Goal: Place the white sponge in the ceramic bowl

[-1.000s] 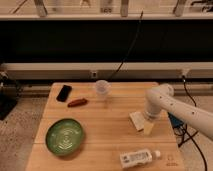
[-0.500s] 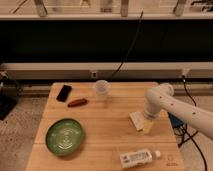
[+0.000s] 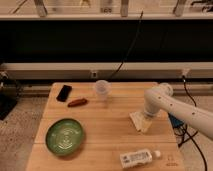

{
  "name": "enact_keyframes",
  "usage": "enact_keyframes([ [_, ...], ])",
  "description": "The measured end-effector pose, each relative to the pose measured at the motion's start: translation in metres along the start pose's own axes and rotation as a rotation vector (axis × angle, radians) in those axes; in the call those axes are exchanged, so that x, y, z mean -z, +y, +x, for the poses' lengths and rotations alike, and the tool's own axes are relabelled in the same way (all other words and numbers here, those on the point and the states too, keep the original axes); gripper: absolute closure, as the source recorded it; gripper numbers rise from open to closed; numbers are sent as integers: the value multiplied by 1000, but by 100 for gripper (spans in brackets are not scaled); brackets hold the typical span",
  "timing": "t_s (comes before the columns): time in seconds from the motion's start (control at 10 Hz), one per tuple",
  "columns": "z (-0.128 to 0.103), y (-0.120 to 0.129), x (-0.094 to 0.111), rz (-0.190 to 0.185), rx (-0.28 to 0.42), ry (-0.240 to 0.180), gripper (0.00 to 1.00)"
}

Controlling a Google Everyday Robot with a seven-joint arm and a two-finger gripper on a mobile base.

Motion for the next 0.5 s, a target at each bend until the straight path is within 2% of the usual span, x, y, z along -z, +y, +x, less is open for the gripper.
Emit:
enact_keyframes([
  [0.2,-4,2,-2,-7,-4,-4,20],
  [0.3,-6,4,-3,-14,-3,-4,23],
  [0.5,-9,9,-6,-32,-2,1,43],
])
